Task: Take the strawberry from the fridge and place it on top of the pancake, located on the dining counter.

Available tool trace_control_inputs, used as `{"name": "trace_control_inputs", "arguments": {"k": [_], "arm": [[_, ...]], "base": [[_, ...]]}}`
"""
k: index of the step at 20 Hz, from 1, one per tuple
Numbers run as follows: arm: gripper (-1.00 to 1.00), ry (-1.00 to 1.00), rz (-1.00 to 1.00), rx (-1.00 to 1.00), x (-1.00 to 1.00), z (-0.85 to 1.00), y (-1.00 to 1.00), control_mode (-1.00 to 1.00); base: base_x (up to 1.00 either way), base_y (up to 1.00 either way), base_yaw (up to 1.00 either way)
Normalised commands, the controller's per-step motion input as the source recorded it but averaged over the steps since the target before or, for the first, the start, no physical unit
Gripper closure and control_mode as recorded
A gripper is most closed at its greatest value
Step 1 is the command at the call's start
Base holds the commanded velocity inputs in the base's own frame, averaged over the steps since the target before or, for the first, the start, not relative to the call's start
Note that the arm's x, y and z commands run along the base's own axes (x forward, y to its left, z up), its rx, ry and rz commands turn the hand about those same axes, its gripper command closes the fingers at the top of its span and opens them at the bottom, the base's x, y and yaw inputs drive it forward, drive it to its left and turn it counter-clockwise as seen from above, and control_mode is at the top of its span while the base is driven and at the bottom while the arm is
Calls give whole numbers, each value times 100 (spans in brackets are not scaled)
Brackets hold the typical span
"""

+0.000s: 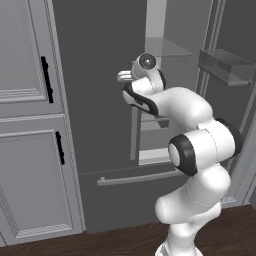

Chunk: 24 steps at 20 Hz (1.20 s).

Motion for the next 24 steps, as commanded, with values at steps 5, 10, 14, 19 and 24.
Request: {"name": "trace_control_inputs", "arguments": {"k": [5,10,14,19,24], "arm": [[-100,0,-2,-1,25,-1,0,-100],[-100,-7,-2,0,48,-9,0,-100],[100,-5,0,0,36,-6,0,-100],[100,0,-5,0,3,0,5,-100],[100,0,-14,0,-61,0,25,-100]], "base": [[0,0,0],[0,0,0],[0,0,0],[0,0,0],[0,0,0]]}}
